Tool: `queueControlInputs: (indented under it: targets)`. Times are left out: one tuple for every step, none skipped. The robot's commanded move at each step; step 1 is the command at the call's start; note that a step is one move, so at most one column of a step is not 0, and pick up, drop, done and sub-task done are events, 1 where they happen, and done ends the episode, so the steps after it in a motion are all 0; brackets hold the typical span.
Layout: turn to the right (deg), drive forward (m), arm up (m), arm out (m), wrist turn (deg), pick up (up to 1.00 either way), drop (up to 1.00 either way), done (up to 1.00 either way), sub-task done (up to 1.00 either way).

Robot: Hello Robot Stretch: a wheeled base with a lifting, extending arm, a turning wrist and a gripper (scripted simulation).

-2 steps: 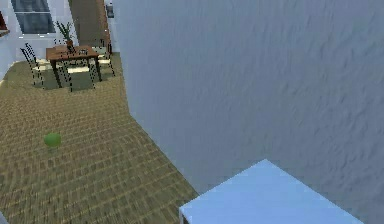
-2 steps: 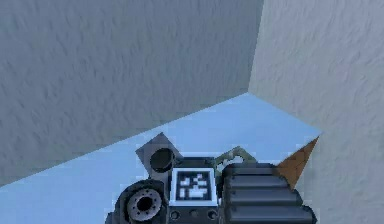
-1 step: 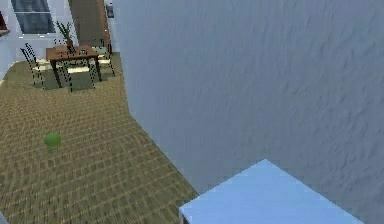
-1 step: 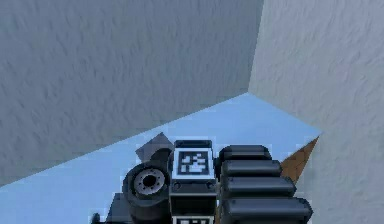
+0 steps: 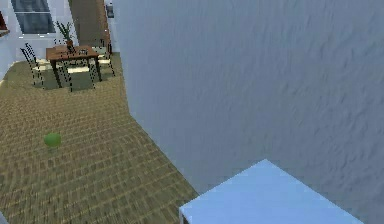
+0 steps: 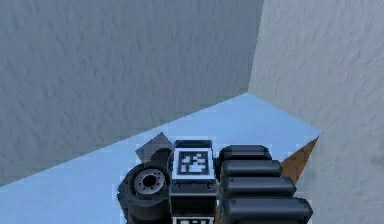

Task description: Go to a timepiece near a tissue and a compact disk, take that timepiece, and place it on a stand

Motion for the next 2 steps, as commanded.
queueControlInputs:
  targets:
    - [0.0,0.00,0.00,0.00,45.0,0.00,0.00,0.00,0.00]
    - [0.0,0.00,0.00,0.00,45.0,0.00,0.00,0.00,0.00]
